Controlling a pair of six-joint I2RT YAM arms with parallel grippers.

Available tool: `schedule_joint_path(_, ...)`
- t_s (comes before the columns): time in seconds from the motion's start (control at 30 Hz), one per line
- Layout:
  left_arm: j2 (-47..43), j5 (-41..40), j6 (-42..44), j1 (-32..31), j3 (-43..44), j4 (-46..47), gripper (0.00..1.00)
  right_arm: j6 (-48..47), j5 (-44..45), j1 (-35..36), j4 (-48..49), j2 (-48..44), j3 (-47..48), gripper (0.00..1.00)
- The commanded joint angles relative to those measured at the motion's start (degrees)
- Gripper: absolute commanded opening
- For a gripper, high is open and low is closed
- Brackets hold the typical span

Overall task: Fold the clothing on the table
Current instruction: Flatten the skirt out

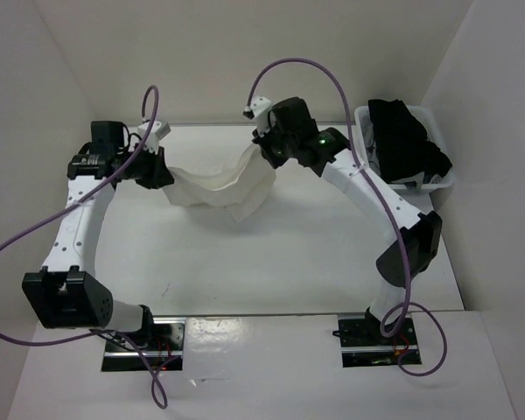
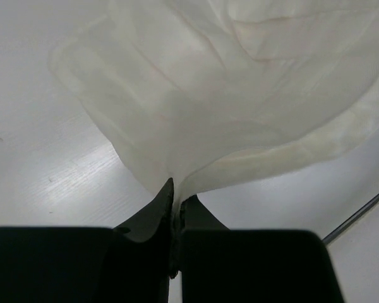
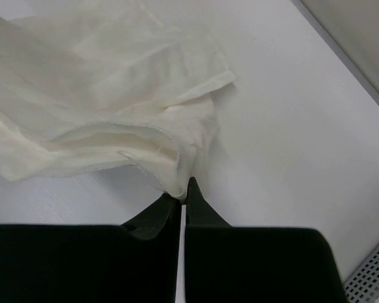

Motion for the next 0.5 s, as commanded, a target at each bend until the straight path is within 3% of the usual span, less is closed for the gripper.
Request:
schedule_joint_path(0.0, -4.5, 4.3, 3.4, 0.0, 6.9, -4.3, 0.0, -1.1, -6.0, -4.8, -1.5, -6.5, 5.6, 0.0)
schedule_joint_path(0.2, -8.8, 4.9, 4.0, 0.0, 11.6, -5.9, 0.0, -2.3, -7.2, -7.1, -3.4, -10.6, 7.4, 0.0)
schedule_joint_path(0.47, -18.4, 9.7, 4.5, 0.0, 7.5, -4.8, 0.02, -4.6, -10.1, -7.1, -4.5, -19.0, 4.6, 0.0)
